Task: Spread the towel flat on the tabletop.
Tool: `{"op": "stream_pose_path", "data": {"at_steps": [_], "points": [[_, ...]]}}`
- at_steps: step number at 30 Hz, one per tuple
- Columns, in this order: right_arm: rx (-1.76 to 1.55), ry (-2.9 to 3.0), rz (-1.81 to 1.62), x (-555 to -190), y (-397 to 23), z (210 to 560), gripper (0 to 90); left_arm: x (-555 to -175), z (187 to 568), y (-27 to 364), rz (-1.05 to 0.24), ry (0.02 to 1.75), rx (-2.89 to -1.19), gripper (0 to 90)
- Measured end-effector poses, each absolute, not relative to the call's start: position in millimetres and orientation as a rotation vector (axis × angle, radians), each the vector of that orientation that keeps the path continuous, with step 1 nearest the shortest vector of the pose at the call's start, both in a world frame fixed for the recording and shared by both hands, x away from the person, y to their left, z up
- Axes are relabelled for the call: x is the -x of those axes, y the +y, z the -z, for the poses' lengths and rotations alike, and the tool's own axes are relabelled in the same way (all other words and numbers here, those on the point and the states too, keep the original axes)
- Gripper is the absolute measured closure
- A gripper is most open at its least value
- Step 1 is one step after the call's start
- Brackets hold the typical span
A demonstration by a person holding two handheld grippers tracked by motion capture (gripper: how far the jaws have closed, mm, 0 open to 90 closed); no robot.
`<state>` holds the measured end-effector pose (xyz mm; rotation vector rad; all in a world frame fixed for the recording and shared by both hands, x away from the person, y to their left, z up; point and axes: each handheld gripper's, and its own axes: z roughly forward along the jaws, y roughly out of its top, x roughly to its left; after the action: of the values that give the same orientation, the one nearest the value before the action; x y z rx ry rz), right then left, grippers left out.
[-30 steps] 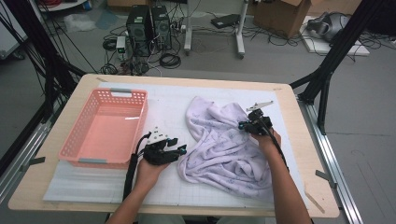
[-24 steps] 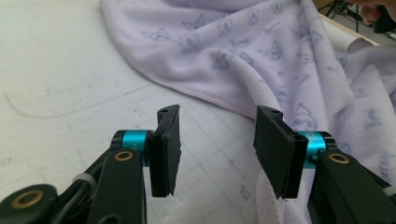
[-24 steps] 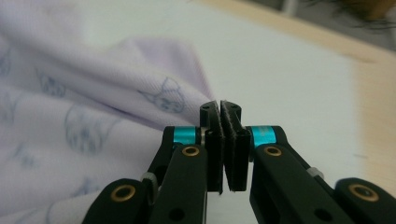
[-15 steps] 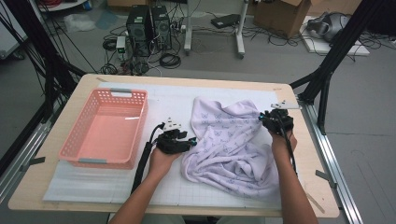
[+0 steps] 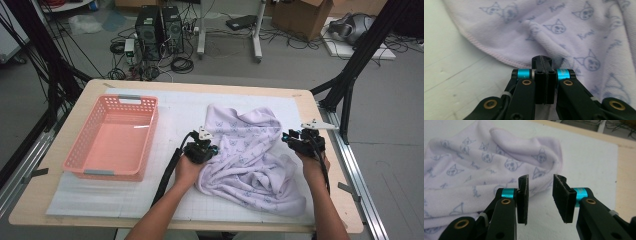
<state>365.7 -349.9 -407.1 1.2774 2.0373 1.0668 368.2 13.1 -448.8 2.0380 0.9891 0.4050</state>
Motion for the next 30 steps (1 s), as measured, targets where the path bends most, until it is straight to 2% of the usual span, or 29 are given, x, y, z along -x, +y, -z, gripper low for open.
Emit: {"op": "stream_pose_path", "data": {"at_steps": [5,7,10,13,14,18,20,22,23,25,26,30], "points": [[-1.292,2.134,-1.033,-367,-347,420,69.7,-379,443,60,-0.528,1.174,-1.909,90.0],[-1.289,2.181,-1.048,-370,-343,425,70.6,-379,443,72,-0.511,1.19,-1.877,90.0],[-1.271,2.248,-1.037,-374,-333,432,69.3,-375,443,73,-0.428,1.111,-1.845,88.7],[-1.277,2.251,-1.036,-376,-328,434,67.5,-373,446,60,-0.279,1.015,-1.83,63.1],[-1.277,2.251,-1.037,-376,-328,434,66.9,-372,446,57,-0.269,1.001,-1.836,56.5],[-1.29,2.26,-1.069,-372,-332,431,63.7,-371,452,40,-0.232,0.989,-1.906,46.2],[-1.285,2.26,-1.064,-369,-333,430,62.1,-371,452,33,-0.262,0.977,-1.955,47.2],[-1.285,2.259,-1.065,-367,-335,430,62.1,-365,451,24,-0.365,0.939,-2.026,55.0],[-1.292,2.263,-1.065,-367,-335,431,62.3,-362,450,19,-0.425,0.909,-2.062,64.2],[-1.298,2.278,-1.07,-366,-334,433,63.3,-363,449,18,-0.425,0.911,-2.07,87.0],[-1.291,2.29,-1.063,-365,-333,434,63.4,-364,449,21,-0.414,0.937,-2.054,88.1],[-1.28,2.314,-1.059,-363,-330,434,63.9,-374,444,54,-0.547,1.127,-1.929,88.6]]}}
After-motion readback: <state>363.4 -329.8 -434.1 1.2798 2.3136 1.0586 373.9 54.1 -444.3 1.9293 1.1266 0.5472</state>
